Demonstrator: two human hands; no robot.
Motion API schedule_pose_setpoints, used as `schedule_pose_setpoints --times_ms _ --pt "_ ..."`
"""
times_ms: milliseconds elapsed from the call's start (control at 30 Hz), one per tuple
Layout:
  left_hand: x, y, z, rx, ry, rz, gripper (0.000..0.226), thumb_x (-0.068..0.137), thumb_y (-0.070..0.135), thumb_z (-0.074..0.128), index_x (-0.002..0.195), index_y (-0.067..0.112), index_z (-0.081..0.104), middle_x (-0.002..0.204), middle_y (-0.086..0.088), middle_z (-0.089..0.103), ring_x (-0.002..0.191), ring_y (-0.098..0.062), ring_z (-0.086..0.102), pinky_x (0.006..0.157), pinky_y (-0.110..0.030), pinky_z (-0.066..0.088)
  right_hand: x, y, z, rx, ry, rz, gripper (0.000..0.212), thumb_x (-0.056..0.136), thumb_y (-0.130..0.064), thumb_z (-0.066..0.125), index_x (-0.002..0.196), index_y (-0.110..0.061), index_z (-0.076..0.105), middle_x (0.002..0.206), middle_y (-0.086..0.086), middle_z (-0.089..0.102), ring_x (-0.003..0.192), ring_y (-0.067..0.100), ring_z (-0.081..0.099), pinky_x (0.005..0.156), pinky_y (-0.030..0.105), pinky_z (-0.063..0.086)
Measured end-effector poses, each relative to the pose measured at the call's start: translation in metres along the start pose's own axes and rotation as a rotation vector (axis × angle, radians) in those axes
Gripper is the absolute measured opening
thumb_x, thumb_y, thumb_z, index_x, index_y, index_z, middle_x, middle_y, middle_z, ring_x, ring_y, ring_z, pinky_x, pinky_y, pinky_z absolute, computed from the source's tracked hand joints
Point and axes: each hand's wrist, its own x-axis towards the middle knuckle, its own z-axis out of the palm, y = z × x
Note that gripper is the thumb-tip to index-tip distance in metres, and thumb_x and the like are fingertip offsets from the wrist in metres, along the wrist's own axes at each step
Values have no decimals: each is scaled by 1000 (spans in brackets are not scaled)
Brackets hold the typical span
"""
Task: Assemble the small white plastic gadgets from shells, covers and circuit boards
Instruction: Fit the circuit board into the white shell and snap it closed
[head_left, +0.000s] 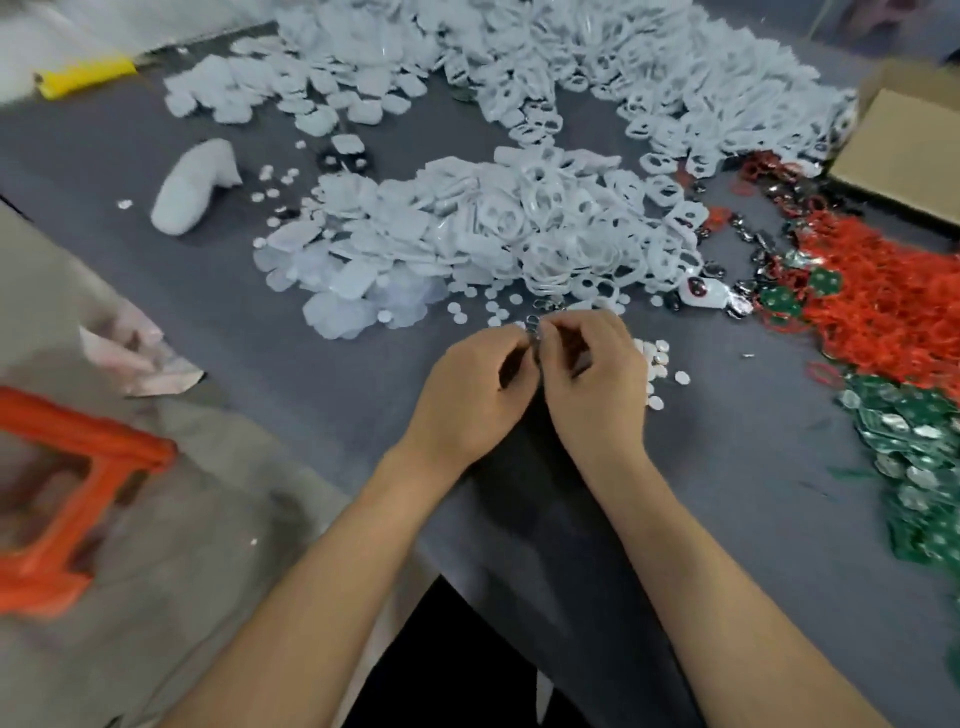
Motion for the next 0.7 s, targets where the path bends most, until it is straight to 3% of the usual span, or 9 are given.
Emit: schedule_pose_setpoints --times_ms 133,233,333,467,600,700 --pt "12 -15 -7 74 131 -79 14 102 22 60 91 16 67 81 7 65 71 -12 58 66 -31 47 19 -5 30 -239 74 -83 13 97 -24 67 104 -16 73 99 -3 69 100 22 59 80 27 41" --pt "22 -18 -7 107 167 -105 10 101 27 60 99 23 69 89 12 67 75 -4 55 68 -24 44 38 -5 42 -361 118 -54 23 99 -31 66 116 -16 72 106 3 70 107 30 58 92 37 38" --pt "28 -23 -7 146 184 -110 9 100 29 58 98 26 67 90 14 66 78 -2 52 66 -18 36 53 -3 52 -436 105 -1 31 100 -40 64 124 -21 69 113 3 68 112 29 57 95 40 38" --pt "30 -27 -7 119 181 -132 8 100 30 59 97 29 66 88 18 65 84 -2 54 66 -9 36 61 3 57 -450 125 -8 24 97 -40 66 110 -21 74 104 3 68 104 30 58 92 41 38" --pt "40 -31 -7 105 193 -114 10 102 27 60 106 25 69 99 14 67 89 -5 58 73 -27 50 58 3 56 -419 205 -20 20 100 -38 62 104 -22 75 98 -1 69 97 26 59 85 33 34" --pt "56 -34 -11 248 292 -27 24 98 14 64 122 16 68 119 -3 63 114 -23 56 80 -34 54 58 1 55 -334 255 10 20 103 -34 60 105 -18 72 99 -2 70 97 23 61 84 27 31"
